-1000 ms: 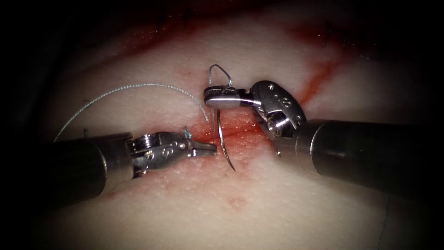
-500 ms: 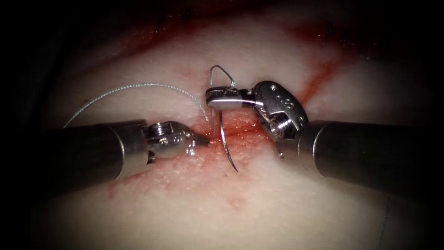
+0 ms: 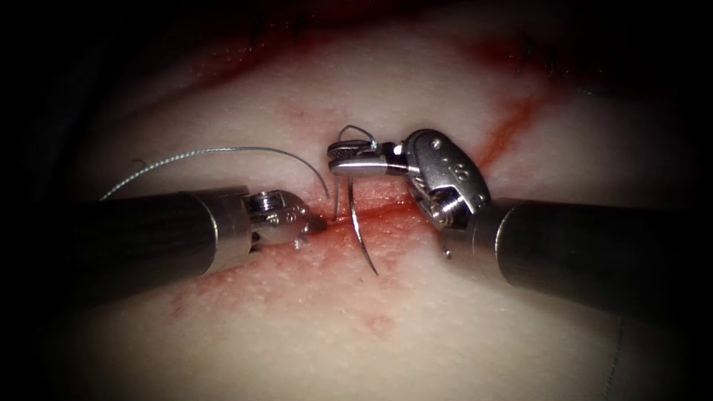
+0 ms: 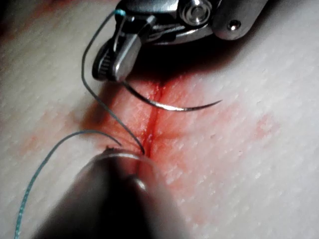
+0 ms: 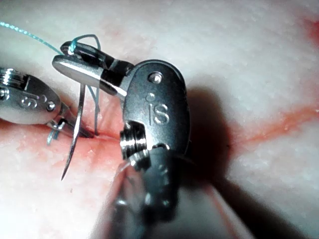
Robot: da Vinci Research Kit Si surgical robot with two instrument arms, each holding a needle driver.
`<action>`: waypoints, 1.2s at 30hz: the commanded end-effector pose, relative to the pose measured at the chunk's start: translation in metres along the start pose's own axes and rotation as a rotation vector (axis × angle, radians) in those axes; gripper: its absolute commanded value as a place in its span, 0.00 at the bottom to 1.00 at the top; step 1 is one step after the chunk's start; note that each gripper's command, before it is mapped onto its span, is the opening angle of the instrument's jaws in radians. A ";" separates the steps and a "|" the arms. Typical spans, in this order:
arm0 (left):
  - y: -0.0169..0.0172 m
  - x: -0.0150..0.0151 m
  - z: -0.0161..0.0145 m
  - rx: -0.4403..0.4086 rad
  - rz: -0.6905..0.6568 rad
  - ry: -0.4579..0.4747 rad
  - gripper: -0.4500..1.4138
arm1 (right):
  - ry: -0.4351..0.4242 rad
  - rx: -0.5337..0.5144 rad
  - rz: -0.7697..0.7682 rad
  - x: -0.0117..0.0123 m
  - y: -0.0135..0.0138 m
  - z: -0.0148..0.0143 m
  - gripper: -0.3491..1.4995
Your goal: Wound Closure
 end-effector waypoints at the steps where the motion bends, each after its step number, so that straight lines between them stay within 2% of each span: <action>1: 0.0000 0.0004 0.0009 -0.002 0.003 -0.001 0.00 | -0.001 -0.004 -0.002 -0.0014 0.0001 0.0006 0.00; 2: 0.0001 0.0004 0.0010 -0.022 0.005 -0.019 0.00 | -0.033 -0.001 -0.022 -0.0024 0.0002 0.0010 0.00; 7: 0.0005 0.0005 0.0014 -0.080 0.002 -0.045 0.00 | -0.109 0.007 -0.089 -0.0044 0.0004 0.0016 0.00; 13: 0.0011 0.0011 0.0022 -0.142 -0.012 -0.022 0.00 | -0.174 -0.018 -0.207 -0.0057 0.0008 0.0021 0.00; 15: 0.0011 0.0013 0.0025 -0.141 -0.010 -0.022 0.09 | -0.185 -0.031 -0.253 -0.0058 0.0013 0.0023 0.00; 16: 0.0011 0.0013 0.0025 -0.141 -0.010 -0.022 0.09 | -0.185 -0.031 -0.253 -0.0058 0.0013 0.0023 0.00; 17: 0.0011 0.0014 0.0025 -0.141 -0.010 -0.022 0.19 | -0.186 -0.038 -0.264 -0.0058 0.0016 0.0024 0.00; 26: 0.0010 0.0014 0.0025 -0.140 -0.021 -0.017 0.32 | -0.189 -0.061 -0.330 -0.0060 0.0020 0.0028 0.00; 30: 0.0010 0.0014 0.0025 -0.135 -0.021 -0.003 0.50 | -0.185 -0.071 -0.374 -0.0061 0.0021 0.0031 0.00; 36: 0.0010 0.0014 0.0025 -0.132 -0.032 0.008 0.59 | -0.179 -0.074 -0.406 -0.0069 0.0017 0.0034 0.00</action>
